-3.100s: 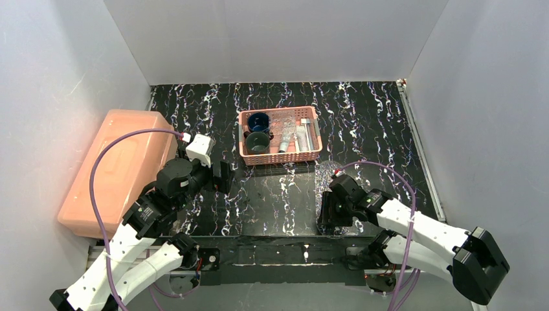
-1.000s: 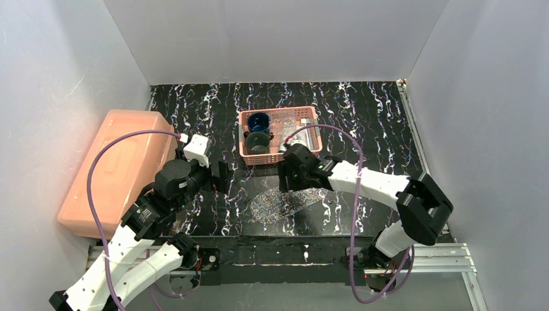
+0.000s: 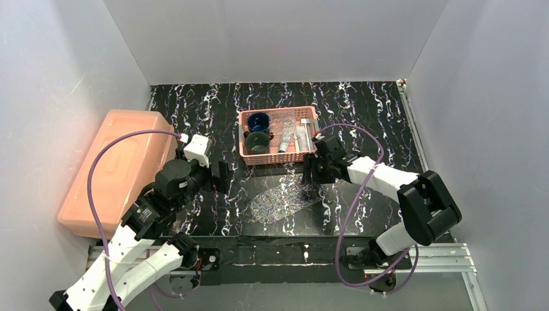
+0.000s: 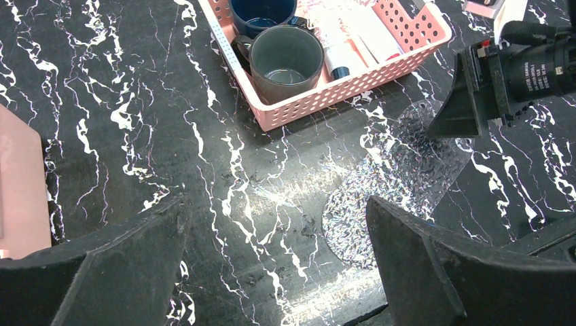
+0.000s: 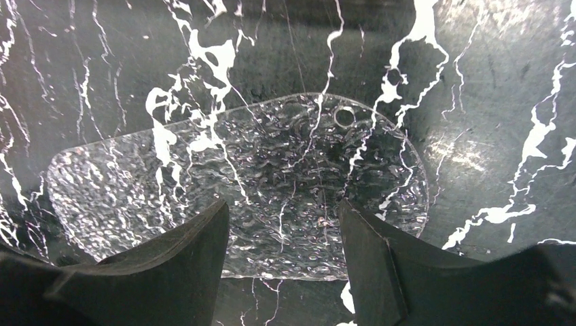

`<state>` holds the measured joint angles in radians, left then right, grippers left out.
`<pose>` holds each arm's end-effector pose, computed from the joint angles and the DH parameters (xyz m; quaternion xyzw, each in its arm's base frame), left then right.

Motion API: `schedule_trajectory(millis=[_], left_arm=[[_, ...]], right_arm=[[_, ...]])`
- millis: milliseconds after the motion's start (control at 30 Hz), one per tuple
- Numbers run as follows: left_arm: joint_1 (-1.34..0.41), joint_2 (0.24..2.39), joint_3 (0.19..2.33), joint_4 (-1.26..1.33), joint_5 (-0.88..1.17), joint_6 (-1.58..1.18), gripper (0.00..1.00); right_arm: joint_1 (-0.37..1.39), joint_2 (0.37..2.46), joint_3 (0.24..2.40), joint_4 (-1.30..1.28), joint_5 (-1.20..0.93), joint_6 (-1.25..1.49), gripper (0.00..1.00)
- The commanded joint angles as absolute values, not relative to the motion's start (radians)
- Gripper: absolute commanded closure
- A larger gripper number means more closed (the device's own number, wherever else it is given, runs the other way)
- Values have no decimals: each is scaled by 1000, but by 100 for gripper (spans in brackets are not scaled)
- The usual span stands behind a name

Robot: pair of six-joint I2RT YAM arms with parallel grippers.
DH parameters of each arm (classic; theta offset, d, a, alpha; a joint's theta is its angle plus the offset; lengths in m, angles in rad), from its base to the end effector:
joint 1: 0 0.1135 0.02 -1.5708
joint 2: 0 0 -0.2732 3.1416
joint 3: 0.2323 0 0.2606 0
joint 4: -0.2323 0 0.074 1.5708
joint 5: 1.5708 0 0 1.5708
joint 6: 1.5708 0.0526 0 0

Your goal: Prepare toiletry sets of a toothbrush and toothpaste on the tray

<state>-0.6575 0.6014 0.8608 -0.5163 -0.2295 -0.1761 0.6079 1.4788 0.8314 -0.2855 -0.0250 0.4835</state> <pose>0.1225 -0.0795 0.3593 0.1196 0.7806 -0.1627 0.5915 0.2527 0.1774 0.1788 -0.0629 0.9474 0.1729 0.2618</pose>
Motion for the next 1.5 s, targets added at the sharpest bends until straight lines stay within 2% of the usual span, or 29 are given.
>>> schedule_trajectory(millis=[0,533,967,1467], left_arm=[[-653,603,882,-523,-249,-177,1],[-653,604,884,-523,-247,-176,1],[-654,603,885,-523,-244,-178,1],[-653,597,884,-523,-245,-178,1]], right_arm=[[596,1501,814,-243,-62,460,31],[589,1499,738,-290,-35,456,32],[608,1368,631,-384,44,532,32],[773,1251,500,-380,93,689,32]])
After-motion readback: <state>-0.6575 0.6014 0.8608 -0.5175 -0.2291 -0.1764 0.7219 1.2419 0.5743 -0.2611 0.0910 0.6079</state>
